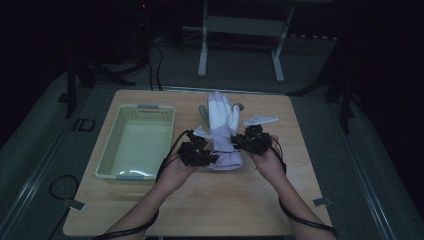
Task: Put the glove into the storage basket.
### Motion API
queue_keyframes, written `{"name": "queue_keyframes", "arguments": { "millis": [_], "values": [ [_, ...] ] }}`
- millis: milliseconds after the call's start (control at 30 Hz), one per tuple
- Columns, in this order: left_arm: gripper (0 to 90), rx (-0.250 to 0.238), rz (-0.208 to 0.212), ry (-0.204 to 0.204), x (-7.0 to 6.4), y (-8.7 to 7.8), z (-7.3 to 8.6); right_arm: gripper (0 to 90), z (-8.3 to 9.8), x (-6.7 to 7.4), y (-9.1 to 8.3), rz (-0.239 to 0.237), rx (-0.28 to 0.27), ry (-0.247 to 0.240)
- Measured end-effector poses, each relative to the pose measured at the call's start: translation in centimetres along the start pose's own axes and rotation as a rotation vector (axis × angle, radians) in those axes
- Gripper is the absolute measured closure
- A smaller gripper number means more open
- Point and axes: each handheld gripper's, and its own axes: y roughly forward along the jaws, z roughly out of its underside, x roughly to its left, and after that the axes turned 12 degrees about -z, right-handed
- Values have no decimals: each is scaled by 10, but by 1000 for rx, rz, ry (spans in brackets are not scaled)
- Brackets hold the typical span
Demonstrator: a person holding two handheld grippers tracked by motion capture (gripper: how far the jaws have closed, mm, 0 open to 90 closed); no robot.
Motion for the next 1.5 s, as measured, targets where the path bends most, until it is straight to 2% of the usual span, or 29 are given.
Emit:
{"name": "queue_keyframes", "arguments": {
  "millis": [433, 533, 667, 967, 1200, 1333, 1367, 1500],
  "values": [
    [731, 22, -36, -6, 34, -36, 10, 817, -33, 29, 27, -27, 1, -41],
    [731, 29, -40, -3, 36, -39, 10, 817, -37, 34, 31, -33, 1, -39],
    [731, 45, -58, 7, 49, -54, 16, 817, -46, 45, 41, -48, 1, -46],
    [730, 53, -73, -13, 72, -75, 35, 817, -63, 69, 65, -71, 12, -60],
    [729, 59, -82, -17, 95, -92, 50, 818, -75, 86, 86, -101, 0, -54],
    [729, 69, -88, -17, 106, -100, 58, 817, -79, 95, 97, -115, -1, -47],
    [729, 78, -89, -15, 112, -104, 62, 817, -82, 104, 108, -126, 0, -44],
    [729, 105, -92, -10, 126, -115, 72, 818, -86, 114, 120, -138, 6, -50]
  ]
}}
